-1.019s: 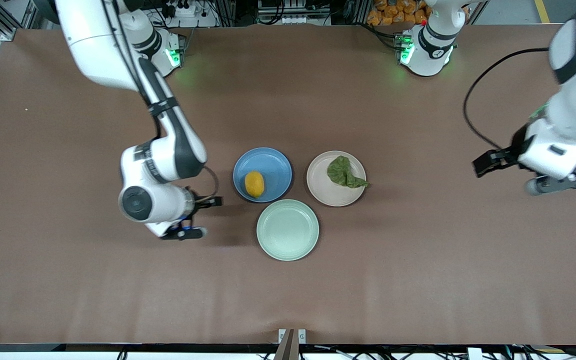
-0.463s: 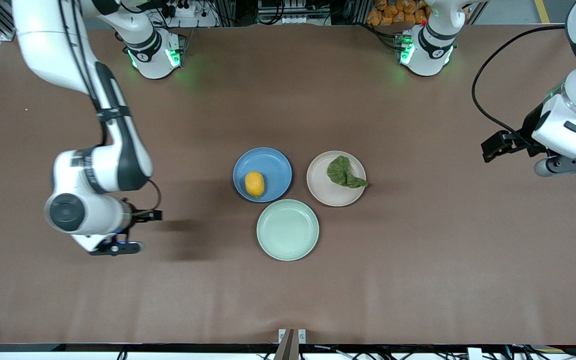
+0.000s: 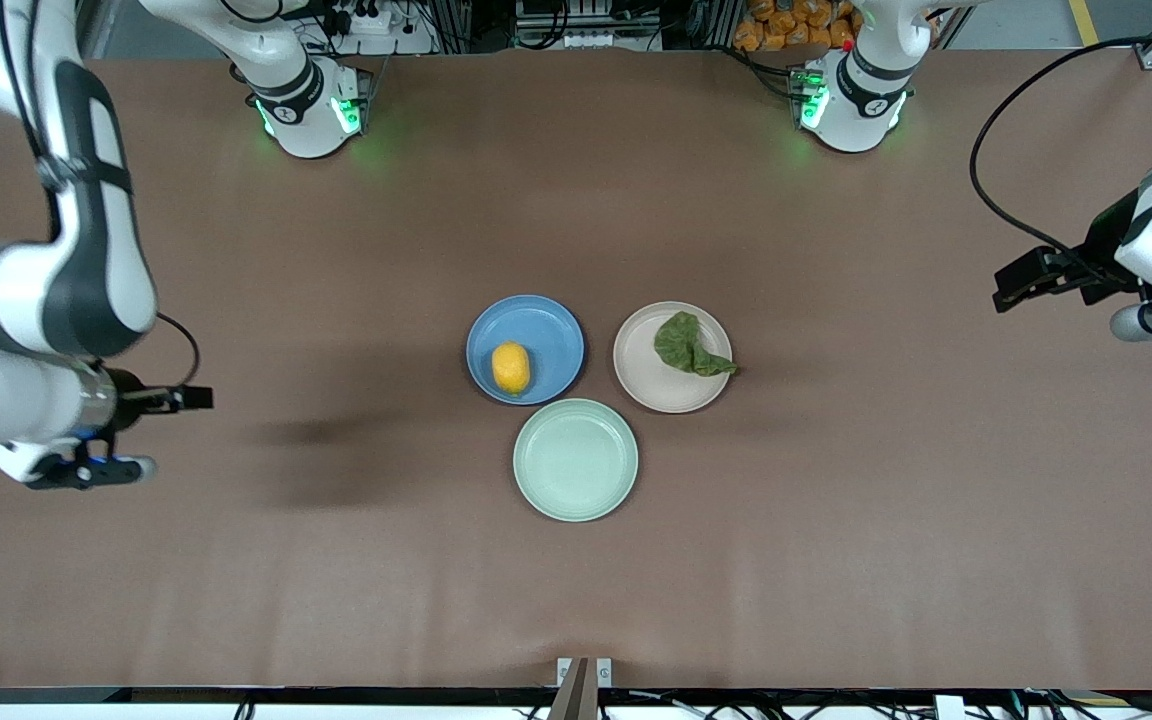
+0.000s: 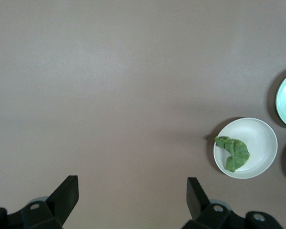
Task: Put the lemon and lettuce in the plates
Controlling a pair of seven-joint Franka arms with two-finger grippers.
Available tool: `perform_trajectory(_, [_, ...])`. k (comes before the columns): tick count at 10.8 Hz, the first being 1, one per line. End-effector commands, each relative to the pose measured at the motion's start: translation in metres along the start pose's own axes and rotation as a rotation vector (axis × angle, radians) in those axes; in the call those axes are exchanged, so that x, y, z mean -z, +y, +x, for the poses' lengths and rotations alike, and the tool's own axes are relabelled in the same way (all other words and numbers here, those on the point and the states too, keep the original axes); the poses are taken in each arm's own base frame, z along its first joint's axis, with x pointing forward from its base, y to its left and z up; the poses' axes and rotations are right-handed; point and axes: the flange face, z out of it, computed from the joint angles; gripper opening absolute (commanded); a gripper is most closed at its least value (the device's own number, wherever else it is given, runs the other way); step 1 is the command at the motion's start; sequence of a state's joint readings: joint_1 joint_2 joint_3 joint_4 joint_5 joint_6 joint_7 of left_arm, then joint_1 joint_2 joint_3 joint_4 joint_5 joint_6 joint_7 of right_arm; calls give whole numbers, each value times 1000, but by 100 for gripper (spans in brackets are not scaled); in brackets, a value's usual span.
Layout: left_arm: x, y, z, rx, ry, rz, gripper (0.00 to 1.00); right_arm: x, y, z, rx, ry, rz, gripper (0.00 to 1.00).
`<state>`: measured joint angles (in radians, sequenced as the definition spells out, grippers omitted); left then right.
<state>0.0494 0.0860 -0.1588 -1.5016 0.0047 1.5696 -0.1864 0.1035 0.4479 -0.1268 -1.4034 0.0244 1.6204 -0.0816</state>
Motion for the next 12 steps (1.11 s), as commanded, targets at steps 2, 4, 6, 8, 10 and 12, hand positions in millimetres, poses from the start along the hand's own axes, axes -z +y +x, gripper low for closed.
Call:
perform_trajectory(2, [11,6,-24,-28,-47,-15,100,83,-18,-64,9,72,0,100])
perform_trajectory(4, [17,4,-32,-41,-61,-10,100,121,-32,-101,18,82,7,100])
perform_trajectory(6, [20,1,-34,-36,-56,-8,100,144,-23,-119,8,124,13,100])
perform_trajectory(8, [32,-4,-41,-30,-32,-7,100,171,-4,-144,-38,177,18,100])
perform_trajectory(10, [34,1,-45,-39,-29,-7,100,188,7,-161,-90,215,25,100])
perform_trajectory(12, [35,1,-45,-39,-26,-5,100,187,6,-163,-104,196,27,100])
